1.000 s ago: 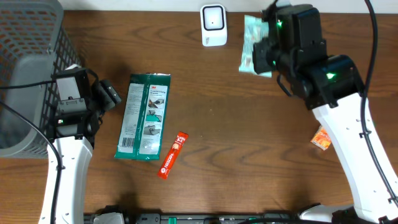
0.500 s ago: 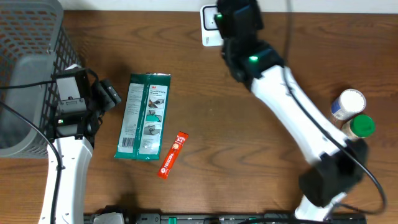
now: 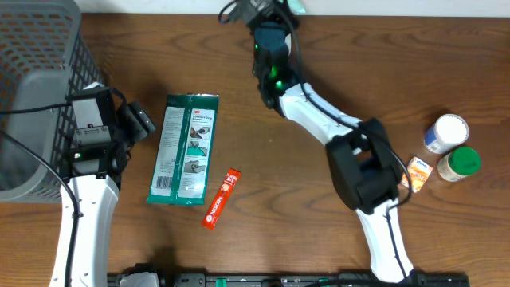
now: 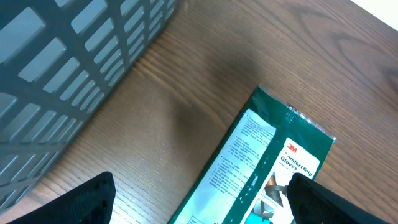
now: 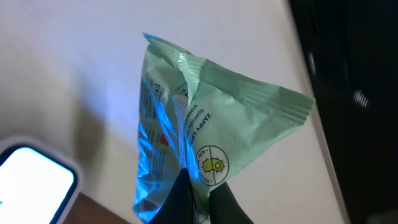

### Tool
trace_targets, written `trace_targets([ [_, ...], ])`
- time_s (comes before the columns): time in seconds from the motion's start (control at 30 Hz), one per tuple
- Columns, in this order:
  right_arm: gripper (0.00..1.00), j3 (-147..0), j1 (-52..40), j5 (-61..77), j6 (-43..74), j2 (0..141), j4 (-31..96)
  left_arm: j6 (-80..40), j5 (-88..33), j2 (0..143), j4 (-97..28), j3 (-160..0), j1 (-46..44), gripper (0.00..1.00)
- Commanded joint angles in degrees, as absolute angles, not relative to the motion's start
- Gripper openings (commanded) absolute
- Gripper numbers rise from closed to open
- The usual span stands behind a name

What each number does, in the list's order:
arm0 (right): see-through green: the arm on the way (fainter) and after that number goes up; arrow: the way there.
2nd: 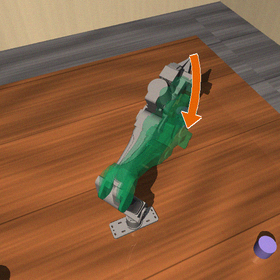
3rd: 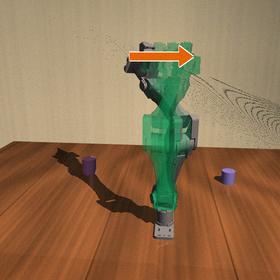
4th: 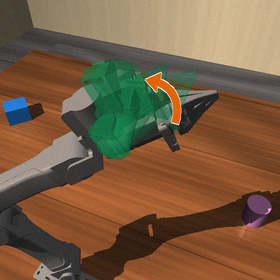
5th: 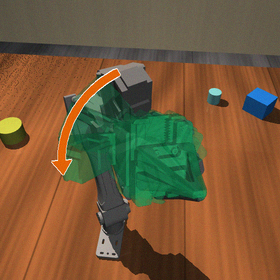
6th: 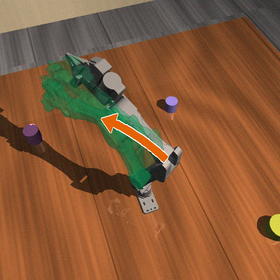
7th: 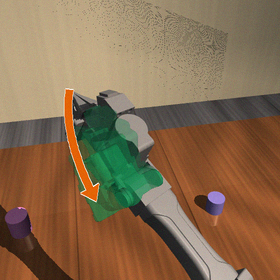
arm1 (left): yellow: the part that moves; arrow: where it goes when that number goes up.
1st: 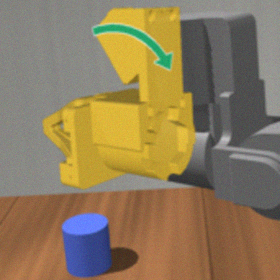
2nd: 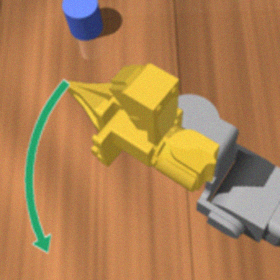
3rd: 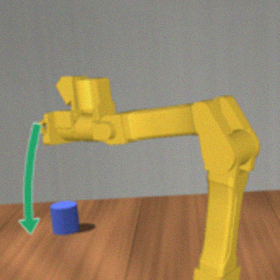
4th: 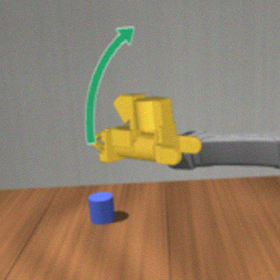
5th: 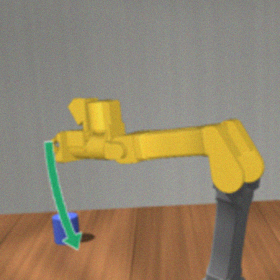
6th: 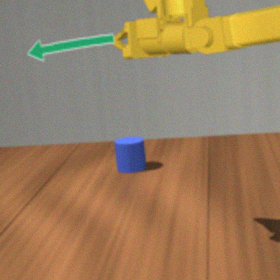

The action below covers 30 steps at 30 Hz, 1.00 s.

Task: Scan the item barcode
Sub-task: 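Hold the wipes pack against the scanner face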

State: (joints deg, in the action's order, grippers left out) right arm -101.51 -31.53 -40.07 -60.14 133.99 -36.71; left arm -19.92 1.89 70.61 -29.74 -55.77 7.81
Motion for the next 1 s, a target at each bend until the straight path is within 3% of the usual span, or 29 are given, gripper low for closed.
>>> trace_targets([
  [0.0, 0.01, -102.2, -32.1, -35.0, -72.1, 138.6, -39.9, -20.3, 2.6, 70.1, -29.8, -57.2, 8.0, 0.88],
  [0.53, 0.01, -102.2, -32.8, -32.7, -63.3, 144.7, -42.3, -20.3, 2.6, 70.1, -29.8, -57.2, 8.0, 0.88],
  [0.97, 0.01, -102.2, -32.9, -32.7, -56.8, 144.7, -35.3, -20.3, 2.6, 70.1, -29.8, -57.2, 8.0, 0.88],
])
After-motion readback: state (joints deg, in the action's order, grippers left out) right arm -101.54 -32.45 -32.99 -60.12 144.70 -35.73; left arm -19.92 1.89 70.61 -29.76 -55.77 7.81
